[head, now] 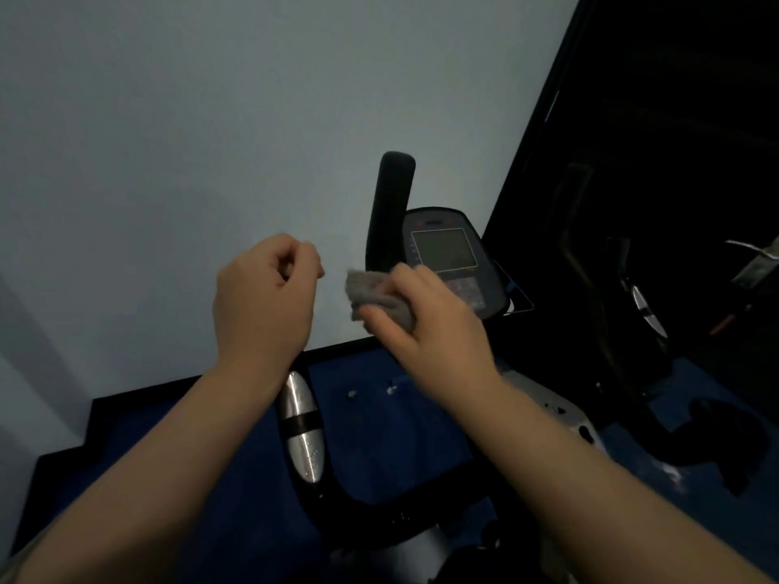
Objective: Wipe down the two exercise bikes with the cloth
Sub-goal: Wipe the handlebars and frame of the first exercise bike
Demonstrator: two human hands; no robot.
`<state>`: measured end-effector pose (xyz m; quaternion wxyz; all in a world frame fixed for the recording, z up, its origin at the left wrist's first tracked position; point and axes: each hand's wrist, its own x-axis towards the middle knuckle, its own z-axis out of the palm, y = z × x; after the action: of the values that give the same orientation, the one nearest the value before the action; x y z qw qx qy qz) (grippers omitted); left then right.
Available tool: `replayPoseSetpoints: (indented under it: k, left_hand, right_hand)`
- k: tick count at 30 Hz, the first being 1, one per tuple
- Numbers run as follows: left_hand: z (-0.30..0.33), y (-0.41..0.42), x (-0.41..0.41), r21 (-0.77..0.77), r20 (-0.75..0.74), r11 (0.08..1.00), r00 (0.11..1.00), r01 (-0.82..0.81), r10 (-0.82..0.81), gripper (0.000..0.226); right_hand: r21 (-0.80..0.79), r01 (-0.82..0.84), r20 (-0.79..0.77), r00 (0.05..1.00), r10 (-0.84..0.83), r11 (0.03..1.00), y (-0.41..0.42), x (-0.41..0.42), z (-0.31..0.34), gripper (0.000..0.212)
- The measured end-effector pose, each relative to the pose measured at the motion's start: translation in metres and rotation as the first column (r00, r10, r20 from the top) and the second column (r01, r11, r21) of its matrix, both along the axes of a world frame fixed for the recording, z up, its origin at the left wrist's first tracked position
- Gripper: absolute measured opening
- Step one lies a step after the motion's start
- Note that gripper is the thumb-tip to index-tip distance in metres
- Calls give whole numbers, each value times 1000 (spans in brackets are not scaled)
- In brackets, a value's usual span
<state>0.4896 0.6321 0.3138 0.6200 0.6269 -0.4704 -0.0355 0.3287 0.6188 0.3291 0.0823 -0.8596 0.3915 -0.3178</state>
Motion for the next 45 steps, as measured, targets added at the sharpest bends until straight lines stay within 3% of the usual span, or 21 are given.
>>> replayPoseSetpoints:
  k: [3, 5, 10, 17, 21, 25, 29, 31, 35, 37, 42, 43, 45]
  left_hand:
    - [0, 0, -1, -3, 7, 1000, 1000, 3, -3, 29]
    - [0, 0, -2, 5, 17, 1000, 1000, -3, 3, 30]
    - [0, 0, 0, 20, 39, 1000, 999, -19, 18, 32]
    - [0, 1, -1, 14, 55, 999, 998, -32, 31, 33]
    - [0, 0, 0, 29, 50, 999, 998, -43, 42, 32]
    - [0, 1, 1, 29, 39, 1000, 999, -2, 1, 32]
    - [-1, 1, 0, 26, 41, 1000, 999, -10, 9, 32]
    - [-1, 1, 0, 22, 46, 1000, 999, -15, 14, 32]
    - [1, 1, 1, 5, 35, 1000, 999, 4, -5, 33]
    - [1, 2, 2, 1, 29, 1000, 1000, 11, -11, 32]
    - [1, 2, 1, 1, 29, 1000, 999, 16, -16, 33]
    - [2, 2, 0, 1, 31, 1000, 999, 16, -16, 33]
    - [2, 1, 1, -2, 26, 1000, 1000, 13, -13, 32]
  right_hand:
    - [-62, -50, 10, 999, 51, 997, 9, -32, -19, 17]
    - [-15, -86, 40, 995, 87, 996, 0, -41, -15, 19]
    - [-15, -24, 265, 964, 27, 1000, -30, 15, 10, 22]
    - [130, -162, 188, 973, 136, 978, -11, -28, -10, 16]
    - [112, -99, 391, 919, 47, 989, -27, -1, 12, 8]
    - [14, 7, 212, 977, -10, 1000, -23, 17, -3, 4]
    - [136, -83, 200, 978, 55, 987, -12, -25, -11, 15]
    - [149, -82, 290, 957, 36, 985, -23, -21, 4, 15]
    - [79, 51, 574, 814, -87, 996, -45, 30, 27, 15]
    - [86, 0, 505, 862, -43, 996, -41, 33, 10, 16]
    - [480, -195, 223, 970, 96, 855, -29, -34, 3, 22]
    - [469, -182, 206, 974, 93, 864, -34, -38, 12, 20]
    - [387, -146, 329, 944, 12, 910, -46, -25, 26, 18]
